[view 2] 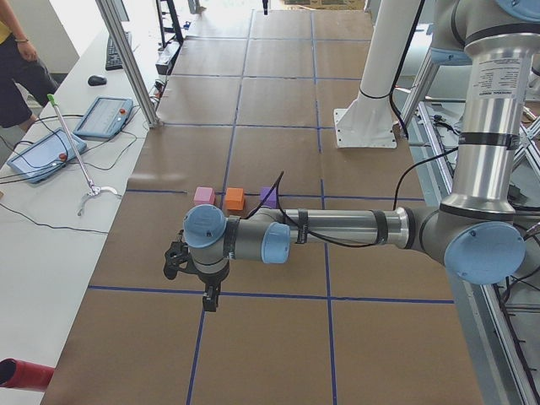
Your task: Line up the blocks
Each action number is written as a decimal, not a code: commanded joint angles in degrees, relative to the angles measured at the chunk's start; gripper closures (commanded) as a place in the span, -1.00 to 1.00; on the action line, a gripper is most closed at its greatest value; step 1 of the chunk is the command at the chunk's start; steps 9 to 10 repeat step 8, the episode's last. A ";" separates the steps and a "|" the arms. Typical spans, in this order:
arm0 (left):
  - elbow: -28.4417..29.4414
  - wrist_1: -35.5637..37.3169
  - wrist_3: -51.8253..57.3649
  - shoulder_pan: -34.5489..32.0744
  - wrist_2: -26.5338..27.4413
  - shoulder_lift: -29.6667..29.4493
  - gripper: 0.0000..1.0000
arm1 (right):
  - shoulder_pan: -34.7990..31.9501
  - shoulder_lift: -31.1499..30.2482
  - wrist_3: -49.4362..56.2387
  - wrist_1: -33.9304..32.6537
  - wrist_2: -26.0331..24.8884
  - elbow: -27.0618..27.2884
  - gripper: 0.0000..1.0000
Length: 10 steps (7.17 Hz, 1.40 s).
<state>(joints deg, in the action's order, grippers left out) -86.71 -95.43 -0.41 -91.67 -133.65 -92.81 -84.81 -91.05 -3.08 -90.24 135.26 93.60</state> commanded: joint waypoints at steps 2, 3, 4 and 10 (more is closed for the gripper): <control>-1.96 7.13 -0.12 -0.70 -2.03 -0.61 -1.00 | 0.00 0.00 0.00 0.06 0.00 0.00 -1.00; -2.41 7.71 -0.03 -0.79 -2.22 -0.62 -1.00 | 0.00 0.00 0.00 0.06 0.00 0.00 -1.00; -2.50 7.72 0.23 -0.71 -2.23 -0.62 -1.00 | 0.00 0.00 0.00 0.06 0.00 0.00 -1.00; -4.08 7.98 5.15 -0.79 -1.61 -0.09 -1.00 | 0.00 0.00 0.00 0.06 0.00 0.00 -1.00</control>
